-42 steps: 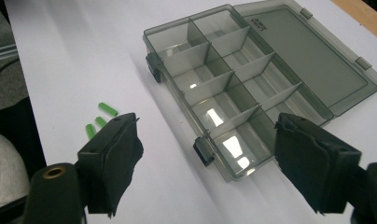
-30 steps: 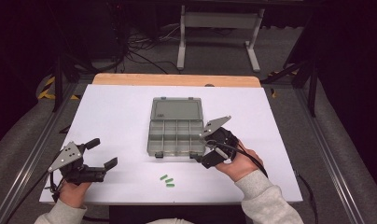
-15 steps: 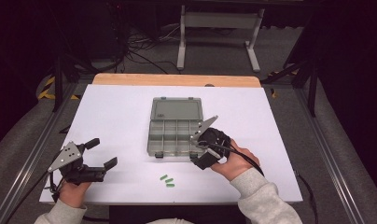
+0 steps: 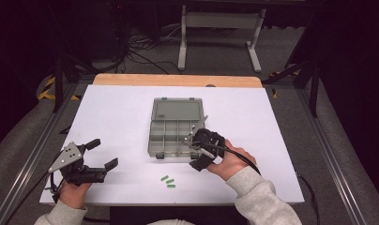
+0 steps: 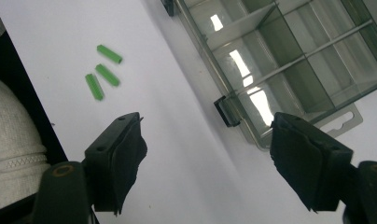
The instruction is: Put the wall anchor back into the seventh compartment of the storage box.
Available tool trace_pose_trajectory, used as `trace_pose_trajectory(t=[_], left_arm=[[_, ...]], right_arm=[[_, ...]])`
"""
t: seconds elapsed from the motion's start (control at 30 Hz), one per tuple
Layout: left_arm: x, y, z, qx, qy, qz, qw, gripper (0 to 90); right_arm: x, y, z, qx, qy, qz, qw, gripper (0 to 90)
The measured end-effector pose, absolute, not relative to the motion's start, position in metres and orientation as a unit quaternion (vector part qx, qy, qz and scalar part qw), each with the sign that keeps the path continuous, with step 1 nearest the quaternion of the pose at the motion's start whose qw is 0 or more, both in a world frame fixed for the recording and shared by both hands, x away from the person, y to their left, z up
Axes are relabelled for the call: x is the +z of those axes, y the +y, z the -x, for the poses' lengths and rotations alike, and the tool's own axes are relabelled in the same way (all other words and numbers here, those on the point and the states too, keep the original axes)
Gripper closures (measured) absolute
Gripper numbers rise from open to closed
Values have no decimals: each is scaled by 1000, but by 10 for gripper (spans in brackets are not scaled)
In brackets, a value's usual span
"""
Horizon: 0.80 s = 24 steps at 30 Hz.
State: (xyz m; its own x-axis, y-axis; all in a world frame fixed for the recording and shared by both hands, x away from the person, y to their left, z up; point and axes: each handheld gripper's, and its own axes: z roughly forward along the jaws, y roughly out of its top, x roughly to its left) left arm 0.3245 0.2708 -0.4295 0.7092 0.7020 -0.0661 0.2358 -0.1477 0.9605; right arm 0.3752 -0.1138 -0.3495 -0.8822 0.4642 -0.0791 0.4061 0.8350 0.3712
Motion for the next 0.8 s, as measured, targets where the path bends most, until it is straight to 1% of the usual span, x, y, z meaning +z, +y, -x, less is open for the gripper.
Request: trace_pose_trajectory(t=[0.07, 0.2, 0.5, 0.8], left_arm=[[-429, 271, -325, 205, 320, -730, 568, 22], [-430, 271, -325, 203, 320, -731, 567, 22], [-430, 271, -325, 202, 324, -731, 566, 22], [-430, 271, -325, 202, 325, -731, 566, 22]], right_arm=[[-349, -110, -375, 177, 955, -222, 89, 259], [-351, -104, -375, 180, 956, -215, 85, 259], [-360, -77, -376, 197, 959, -191, 66, 264], [-367, -65, -374, 196, 962, -181, 54, 265]])
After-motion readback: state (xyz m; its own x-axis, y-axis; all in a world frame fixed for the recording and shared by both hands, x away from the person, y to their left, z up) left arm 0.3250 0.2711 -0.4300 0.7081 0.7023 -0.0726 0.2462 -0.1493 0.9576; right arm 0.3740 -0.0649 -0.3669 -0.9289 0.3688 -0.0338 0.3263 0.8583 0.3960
